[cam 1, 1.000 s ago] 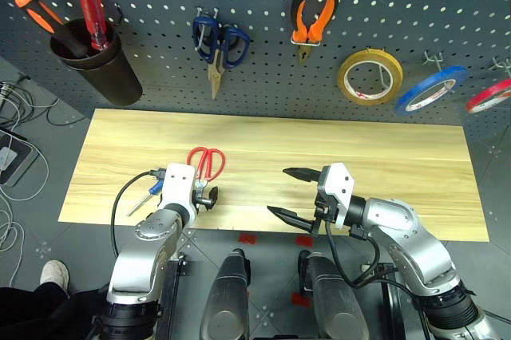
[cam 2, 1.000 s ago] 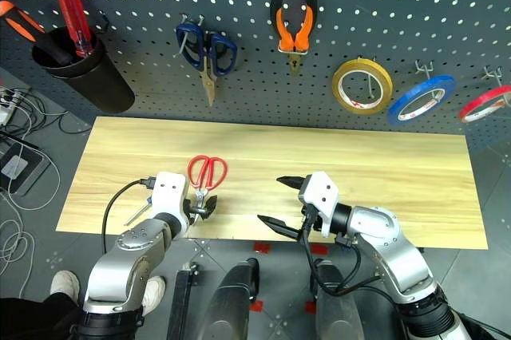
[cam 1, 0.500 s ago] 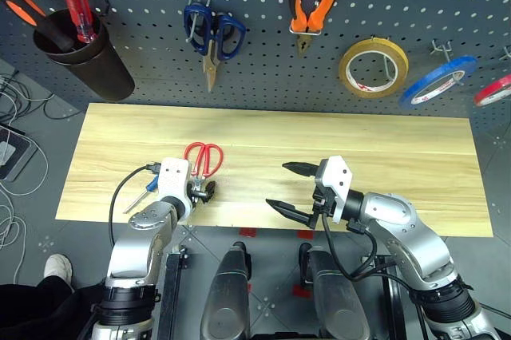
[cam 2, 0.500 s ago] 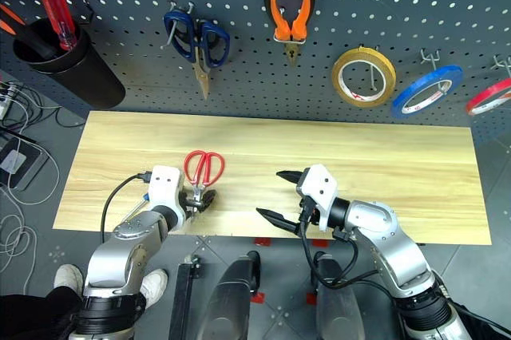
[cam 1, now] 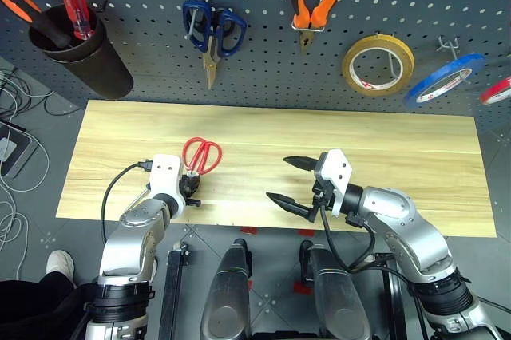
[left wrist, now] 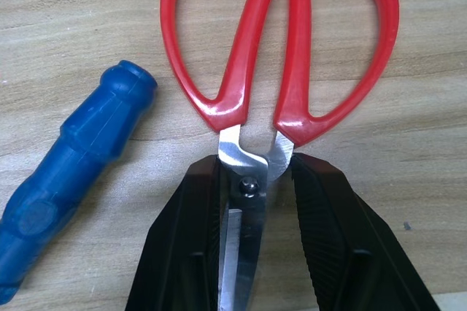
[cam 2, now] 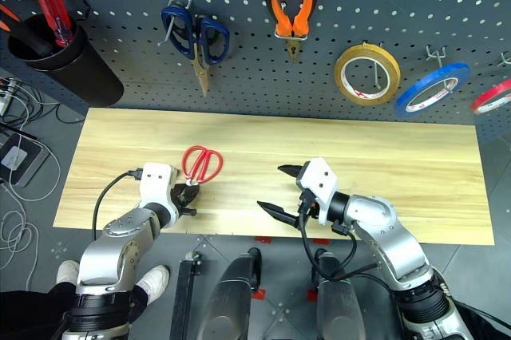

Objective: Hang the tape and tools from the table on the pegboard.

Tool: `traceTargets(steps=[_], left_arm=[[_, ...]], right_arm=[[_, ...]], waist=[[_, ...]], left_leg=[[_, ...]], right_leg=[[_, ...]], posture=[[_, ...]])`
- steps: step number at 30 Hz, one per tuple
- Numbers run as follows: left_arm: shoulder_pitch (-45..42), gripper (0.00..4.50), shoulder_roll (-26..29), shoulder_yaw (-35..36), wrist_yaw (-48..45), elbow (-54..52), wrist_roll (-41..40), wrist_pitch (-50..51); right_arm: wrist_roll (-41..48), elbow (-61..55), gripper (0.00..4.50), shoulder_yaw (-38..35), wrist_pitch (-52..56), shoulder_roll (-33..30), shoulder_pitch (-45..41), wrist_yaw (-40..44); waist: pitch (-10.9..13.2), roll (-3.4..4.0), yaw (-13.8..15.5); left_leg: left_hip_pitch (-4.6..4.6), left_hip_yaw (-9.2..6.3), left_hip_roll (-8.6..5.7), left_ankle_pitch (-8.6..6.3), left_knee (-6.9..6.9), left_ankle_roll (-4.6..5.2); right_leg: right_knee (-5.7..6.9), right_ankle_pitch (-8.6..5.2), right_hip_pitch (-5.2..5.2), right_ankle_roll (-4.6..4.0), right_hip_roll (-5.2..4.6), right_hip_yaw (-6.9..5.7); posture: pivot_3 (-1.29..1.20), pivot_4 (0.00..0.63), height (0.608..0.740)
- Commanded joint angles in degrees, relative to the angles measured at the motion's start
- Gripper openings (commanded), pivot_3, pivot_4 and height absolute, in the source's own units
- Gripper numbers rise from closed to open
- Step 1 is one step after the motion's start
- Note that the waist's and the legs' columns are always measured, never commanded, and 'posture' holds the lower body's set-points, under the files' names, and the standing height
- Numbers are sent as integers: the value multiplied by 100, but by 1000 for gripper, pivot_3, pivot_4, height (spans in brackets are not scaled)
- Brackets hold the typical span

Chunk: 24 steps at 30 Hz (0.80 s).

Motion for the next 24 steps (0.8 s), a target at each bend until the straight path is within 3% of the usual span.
traceTargets(steps=[1,14,24], left_arm=[[155,1135,-29,-74,-84,137,-70,131],[13,1135,-163,-197,-112,-111,-234,377],[135,1135,-273,-537,-78,-659,-191,238]], right_arm=[[54,-91,4500,-65,-33,25,23,7],[-56,244,4500,-103,-301,43,-148,24],[-257,640,4500,-324,-644,117,-418,-133]], waist=[[0,0,0],[-1,0,4],[-66,-25,12]], left_leg=[[0,1,0,0,-1,-1],[-4,-1,5,8,-6,-16],[-38,-2,7,20,-5,-41]], right_leg=[[0,0,-1,0,0,1],[-3,-1,-4,5,-5,-1],[-9,1,-33,12,-40,-20]], posture=[[113,586,740],[119,527,740],[134,402,740]])
